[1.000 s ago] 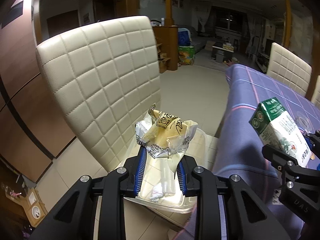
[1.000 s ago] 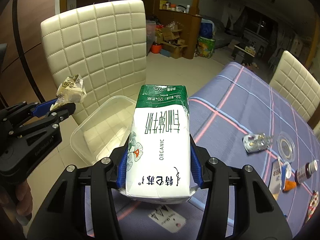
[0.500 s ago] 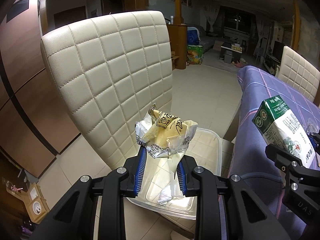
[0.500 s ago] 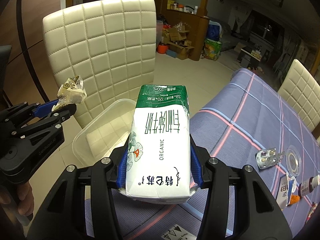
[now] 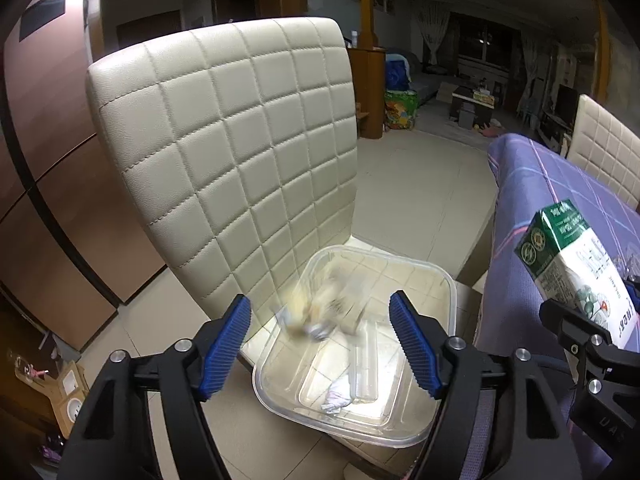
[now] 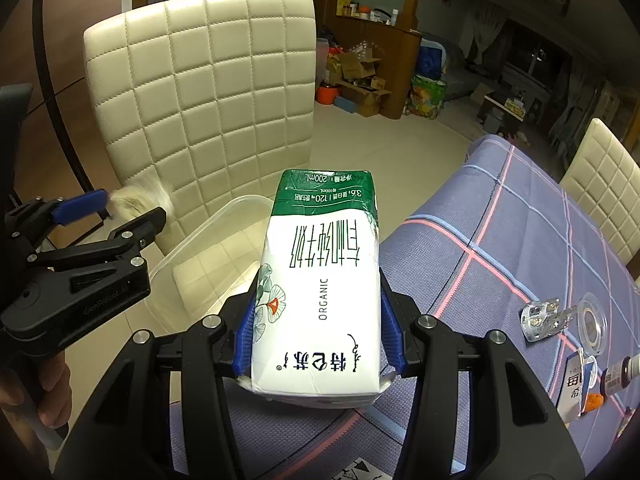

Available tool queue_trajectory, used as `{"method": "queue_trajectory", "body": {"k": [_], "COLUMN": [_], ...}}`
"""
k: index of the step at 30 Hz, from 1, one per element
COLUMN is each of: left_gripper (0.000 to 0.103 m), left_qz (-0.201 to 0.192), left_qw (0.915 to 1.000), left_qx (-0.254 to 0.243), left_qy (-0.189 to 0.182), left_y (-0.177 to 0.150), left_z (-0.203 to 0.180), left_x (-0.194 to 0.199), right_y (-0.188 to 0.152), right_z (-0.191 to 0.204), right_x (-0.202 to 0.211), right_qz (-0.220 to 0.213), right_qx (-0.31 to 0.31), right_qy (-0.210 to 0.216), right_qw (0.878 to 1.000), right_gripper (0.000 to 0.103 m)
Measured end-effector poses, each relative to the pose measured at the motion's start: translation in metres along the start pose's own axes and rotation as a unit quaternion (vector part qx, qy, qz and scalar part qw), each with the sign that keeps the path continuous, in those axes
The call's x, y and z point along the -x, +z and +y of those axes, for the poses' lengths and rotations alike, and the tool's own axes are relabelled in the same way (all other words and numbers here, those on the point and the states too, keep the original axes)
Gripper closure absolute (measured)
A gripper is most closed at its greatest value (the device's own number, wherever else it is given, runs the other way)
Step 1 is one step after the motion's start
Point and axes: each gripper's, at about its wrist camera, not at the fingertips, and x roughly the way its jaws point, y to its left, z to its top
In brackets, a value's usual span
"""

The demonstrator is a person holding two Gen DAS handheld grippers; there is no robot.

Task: Collect trash
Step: 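Open the left gripper to drop the yellow wrapper into the bin, then open the right gripper to drop the milk carton into the bin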

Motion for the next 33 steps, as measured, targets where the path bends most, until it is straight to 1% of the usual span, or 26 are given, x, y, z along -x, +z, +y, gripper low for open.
{"method": "queue_trajectory", "body": {"k": [3, 8, 10, 16, 20, 21, 22, 23, 25, 27, 33], "left_gripper": [0.033, 0.033, 0.033, 0.033, 0.033, 0.033, 0.033, 0.033, 0.033, 0.033, 0.033], "left_qz": [0.002, 0.001, 0.0, 0.008, 0.012, 0.012, 0.013, 0.014, 0.014, 0.014, 0.014], "left_qw": [0.9999, 0.9999, 0.9998, 0.9992, 0.9987, 0.9987, 0.9986, 0.9986, 0.9987, 0.9989, 0.9994], "left_qx": [0.004, 0.012, 0.013, 0.036, 0.045, 0.046, 0.047, 0.048, 0.046, 0.043, 0.033], "left_qy": [0.013, 0.011, 0.015, 0.015, 0.02, 0.019, 0.019, 0.018, 0.017, 0.016, 0.001], "left_y": [0.0, -0.001, -0.001, -0.002, -0.003, -0.004, -0.004, -0.004, -0.004, -0.005, -0.004], "left_z": [0.006, 0.018, 0.02, 0.034, 0.04, 0.041, 0.042, 0.042, 0.04, 0.038, 0.025], "left_x": [0.0, 0.001, 0.001, -0.002, -0.003, -0.003, -0.003, -0.003, -0.003, -0.001, 0.008], "right_y": [0.0, 0.0, 0.0, 0.0, 0.005, 0.006, 0.008, 0.009, 0.01, 0.009, 0.002], "right_z": [0.002, 0.006, 0.009, 0.017, 0.023, 0.023, 0.025, 0.027, 0.028, 0.029, 0.016], "right_x": [-0.001, -0.003, -0.005, -0.011, -0.012, -0.012, -0.013, -0.014, -0.01, -0.007, 0.004], "right_qz": [0.001, 0.002, 0.004, 0.012, 0.008, 0.007, 0.007, 0.008, -0.01, -0.013, -0.009], "right_qx": [0.003, 0.007, 0.01, 0.019, 0.025, 0.027, 0.03, 0.033, 0.035, 0.04, 0.023], "right_qy": [0.001, 0.005, 0.008, 0.014, 0.03, 0.035, 0.037, 0.033, 0.023, 0.016, 0.013], "right_qw": [1.0, 1.0, 1.0, 1.0, 0.999, 0.999, 0.999, 0.999, 0.999, 0.999, 1.0], "right_gripper": [0.051, 0.051, 0.051, 0.051, 0.05, 0.048, 0.041, 0.024, 0.023, 0.023, 0.024]}}
